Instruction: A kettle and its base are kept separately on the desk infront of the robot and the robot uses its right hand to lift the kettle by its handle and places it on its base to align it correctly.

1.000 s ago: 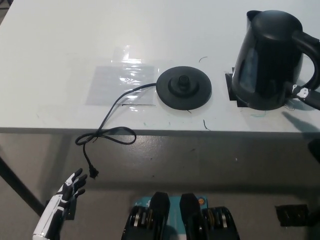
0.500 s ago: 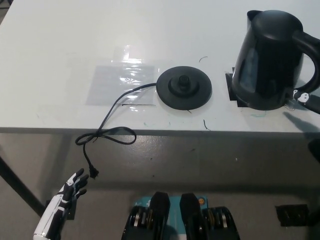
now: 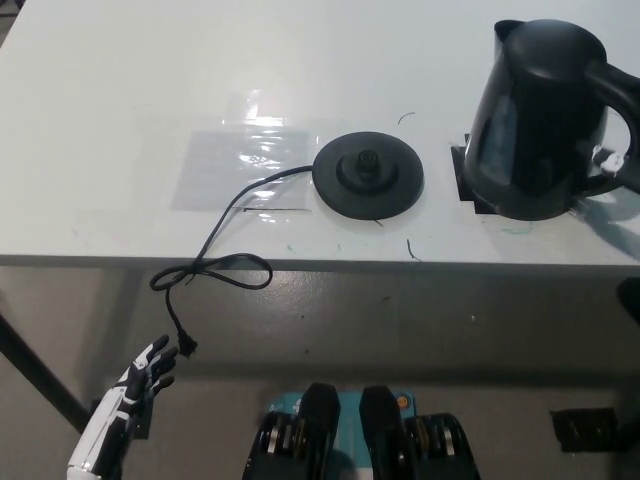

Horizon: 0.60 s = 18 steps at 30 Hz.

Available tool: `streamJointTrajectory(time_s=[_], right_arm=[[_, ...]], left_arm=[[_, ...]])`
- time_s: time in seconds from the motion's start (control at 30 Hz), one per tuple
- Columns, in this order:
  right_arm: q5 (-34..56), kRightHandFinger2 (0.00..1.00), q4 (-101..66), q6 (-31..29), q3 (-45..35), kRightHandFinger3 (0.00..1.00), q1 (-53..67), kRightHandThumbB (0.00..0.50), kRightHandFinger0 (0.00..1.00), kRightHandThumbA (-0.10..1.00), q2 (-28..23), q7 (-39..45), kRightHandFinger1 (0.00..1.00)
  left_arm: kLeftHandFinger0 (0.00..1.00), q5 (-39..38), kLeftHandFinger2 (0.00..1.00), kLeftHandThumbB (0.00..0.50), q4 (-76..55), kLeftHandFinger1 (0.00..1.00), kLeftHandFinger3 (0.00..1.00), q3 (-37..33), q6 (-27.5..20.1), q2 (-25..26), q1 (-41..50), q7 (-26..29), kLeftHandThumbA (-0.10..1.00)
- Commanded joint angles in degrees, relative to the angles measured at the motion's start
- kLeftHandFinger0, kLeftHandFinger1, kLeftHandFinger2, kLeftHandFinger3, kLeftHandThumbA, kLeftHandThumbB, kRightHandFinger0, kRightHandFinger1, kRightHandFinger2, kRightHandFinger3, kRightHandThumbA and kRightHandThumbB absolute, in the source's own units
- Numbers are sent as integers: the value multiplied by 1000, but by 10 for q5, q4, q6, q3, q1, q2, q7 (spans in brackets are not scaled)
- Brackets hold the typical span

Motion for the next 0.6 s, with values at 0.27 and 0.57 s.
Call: streamJointTrajectory(time_s=[0.27, 0.57], right_arm=[[35, 640, 74, 33, -74, 557, -88, 198, 0, -25, 13, -75, 251], [42, 676, 70, 39, -77, 551, -85, 180, 0, 5, 13, -74, 288]], left_arm=[[1000, -4, 1000, 260, -2, 1000, 1000, 3, -28, 19, -12, -15, 1000], [1000, -10, 1000, 253, 5, 1000, 1000, 5, -33, 20, -15, -15, 1000]])
